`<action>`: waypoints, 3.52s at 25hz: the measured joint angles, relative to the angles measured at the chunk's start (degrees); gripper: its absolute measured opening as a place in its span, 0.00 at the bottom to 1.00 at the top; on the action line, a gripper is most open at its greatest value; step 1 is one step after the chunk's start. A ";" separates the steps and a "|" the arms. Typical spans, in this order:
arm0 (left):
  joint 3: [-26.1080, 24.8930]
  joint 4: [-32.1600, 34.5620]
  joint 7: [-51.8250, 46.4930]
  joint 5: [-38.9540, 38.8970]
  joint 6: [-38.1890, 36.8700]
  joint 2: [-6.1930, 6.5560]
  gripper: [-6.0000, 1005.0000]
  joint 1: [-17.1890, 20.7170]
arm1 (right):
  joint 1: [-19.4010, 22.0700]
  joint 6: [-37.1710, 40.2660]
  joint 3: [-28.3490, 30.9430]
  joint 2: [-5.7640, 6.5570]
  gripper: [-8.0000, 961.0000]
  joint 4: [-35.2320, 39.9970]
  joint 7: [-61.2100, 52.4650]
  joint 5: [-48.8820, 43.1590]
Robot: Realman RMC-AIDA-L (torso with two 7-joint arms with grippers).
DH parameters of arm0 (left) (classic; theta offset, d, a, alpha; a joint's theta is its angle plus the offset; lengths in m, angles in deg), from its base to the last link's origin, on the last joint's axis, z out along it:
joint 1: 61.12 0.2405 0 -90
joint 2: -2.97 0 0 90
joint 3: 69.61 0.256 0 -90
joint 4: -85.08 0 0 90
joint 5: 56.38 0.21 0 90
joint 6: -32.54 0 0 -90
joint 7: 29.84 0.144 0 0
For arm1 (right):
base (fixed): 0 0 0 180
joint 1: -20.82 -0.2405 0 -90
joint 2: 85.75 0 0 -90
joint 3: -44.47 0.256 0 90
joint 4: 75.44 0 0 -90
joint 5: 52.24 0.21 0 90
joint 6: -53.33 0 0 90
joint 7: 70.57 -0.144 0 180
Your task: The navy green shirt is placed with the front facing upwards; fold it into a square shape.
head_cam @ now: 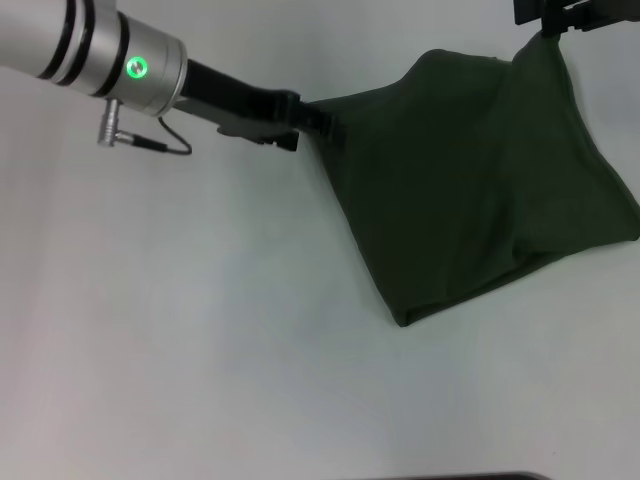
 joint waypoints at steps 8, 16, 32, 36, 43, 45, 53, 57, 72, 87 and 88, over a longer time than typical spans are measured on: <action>-2.06 -1.43 -1.20 -0.23 7.04 -3.25 0.78 -0.09 | 0.56 0.69 -0.53 -0.01 0.63 0.41 2.83 -0.18; -0.31 -3.01 -5.35 1.08 1.60 -1.82 0.78 0.07 | 0.59 0.12 -0.70 0.36 0.63 0.60 2.85 -0.19; -0.41 -4.76 -6.02 0.90 4.91 -6.66 0.78 1.37 | 0.43 -2.31 -1.90 0.01 0.63 0.58 4.26 -0.34; -0.35 -5.81 -6.15 0.63 6.57 -7.07 0.78 0.21 | 0.55 -2.55 -2.41 -0.11 0.63 0.43 4.27 -0.43; 0.27 -8.05 -4.62 0.58 10.25 -7.56 0.78 -1.92 | 0.41 -2.92 -2.47 -0.53 0.63 0.34 4.29 -1.42; 0.77 -7.75 -3.25 0.31 10.39 -7.57 0.78 -1.92 | 0.20 -3.35 -2.50 -0.67 0.63 0.13 4.30 -1.81; 1.55 -6.52 -2.20 0.11 8.97 -7.22 0.54 -1.71 | -0.35 -4.47 -2.92 -1.12 0.63 -0.10 4.33 -2.54; 2.13 -6.33 -1.73 -0.03 8.22 -7.22 0.38 -1.66 | -0.61 -4.50 -2.92 -1.28 0.63 -0.10 4.07 -2.54; 2.80 0.22 -0.43 0.76 2.31 -6.73 0.00 1.59 | -0.55 -4.42 -2.43 -2.17 0.63 -0.11 3.56 -2.51; 2.15 1.02 -2.55 2.44 1.60 -1.78 0.00 5.42 | -0.65 -4.54 -2.39 -2.09 0.63 0.09 2.54 -2.48; 2.13 1.48 -2.76 2.45 1.27 -1.35 0.00 5.93 | -0.65 -4.52 -2.39 -2.07 0.63 0.15 2.36 -2.48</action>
